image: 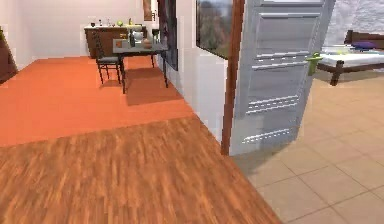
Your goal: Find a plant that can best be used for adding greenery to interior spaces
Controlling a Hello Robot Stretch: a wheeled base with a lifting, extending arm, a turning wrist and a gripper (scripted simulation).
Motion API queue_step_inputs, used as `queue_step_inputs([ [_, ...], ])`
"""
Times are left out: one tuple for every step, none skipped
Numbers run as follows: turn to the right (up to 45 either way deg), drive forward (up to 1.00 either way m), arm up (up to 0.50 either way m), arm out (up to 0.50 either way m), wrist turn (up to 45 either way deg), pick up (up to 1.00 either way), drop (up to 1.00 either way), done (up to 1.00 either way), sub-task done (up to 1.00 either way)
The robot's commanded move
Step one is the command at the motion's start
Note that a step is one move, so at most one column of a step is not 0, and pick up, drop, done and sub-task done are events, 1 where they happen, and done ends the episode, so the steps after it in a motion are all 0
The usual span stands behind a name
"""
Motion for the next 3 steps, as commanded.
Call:
queue_step_inputs([
  [-18.0,0.00,0.00,0.00,0.0,0.00,0.00,0.00,0.00],
  [0.0,0.85,0.00,0.00,0.0,0.00,0.00,0.00,0.00],
  [-12.0,0.00,0.00,0.00,0.0,0.00,0.00,0.00,0.00],
])
